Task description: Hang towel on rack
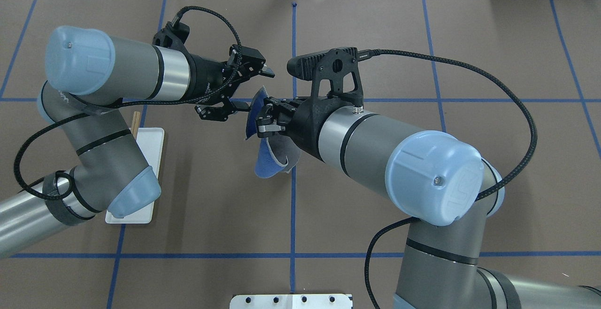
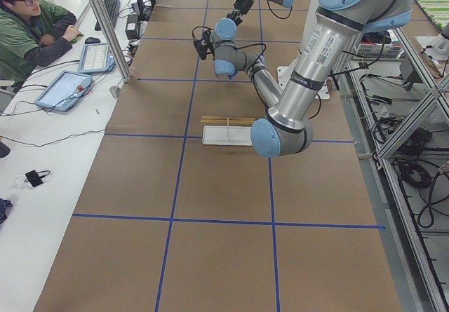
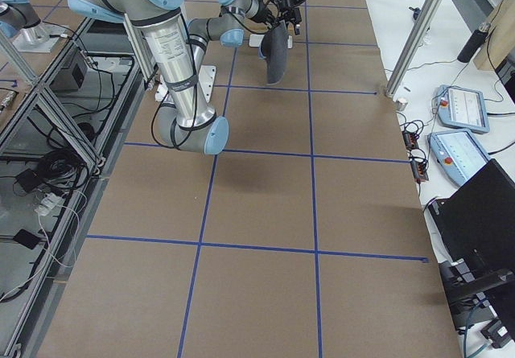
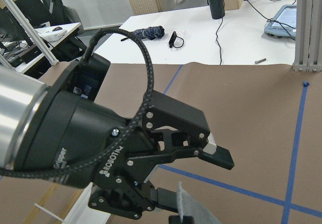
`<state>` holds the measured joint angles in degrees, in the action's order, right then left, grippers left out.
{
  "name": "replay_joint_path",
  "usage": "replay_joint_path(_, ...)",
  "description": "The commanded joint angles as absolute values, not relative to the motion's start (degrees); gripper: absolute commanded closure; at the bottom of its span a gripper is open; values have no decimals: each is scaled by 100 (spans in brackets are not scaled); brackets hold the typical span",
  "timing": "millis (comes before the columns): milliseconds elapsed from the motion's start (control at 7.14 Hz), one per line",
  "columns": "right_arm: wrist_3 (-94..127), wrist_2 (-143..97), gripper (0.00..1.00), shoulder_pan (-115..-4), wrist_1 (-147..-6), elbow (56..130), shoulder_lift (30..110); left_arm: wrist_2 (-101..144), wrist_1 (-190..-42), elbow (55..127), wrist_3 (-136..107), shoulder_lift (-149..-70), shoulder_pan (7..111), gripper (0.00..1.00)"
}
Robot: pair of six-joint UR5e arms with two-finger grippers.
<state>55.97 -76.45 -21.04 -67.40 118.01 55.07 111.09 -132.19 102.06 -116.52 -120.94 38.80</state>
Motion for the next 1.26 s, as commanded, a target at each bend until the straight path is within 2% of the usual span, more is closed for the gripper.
replay_joint_path(0,5502,-7629,100,-2109,-6741,11795,5502,11118,-13227,10204,-11654,-12076,3876,32)
replay_joint_path(280,5493,-7629,100,-2109,-6741,11777,5493,11118,-13245,10213,-11654,-12059,3867,85)
replay_joint_path(420,5493,-7629,100,-2109,-6741,11777,5493,11118,-13254,10222,-11654,-12059,3867,90)
replay_joint_path(560,5493,-7629,100,-2109,-6741,11777,5493,11118,-13254,10230,-11654,-12059,3867,90)
replay_joint_path(700,5493,-7629,100,-2109,-6733,11777,5493,11118,-13254,10222,-11654,-12059,3867,100)
replay_joint_path(980,5493,-7629,100,-2118,-6732,11777,5502,11101,-13254,10230,-11663,-12050,3858,100)
replay_joint_path(1120,5711,-7629,49,-2127,-6741,11838,5493,11101,-13263,10239,-11663,-12050,3858,100)
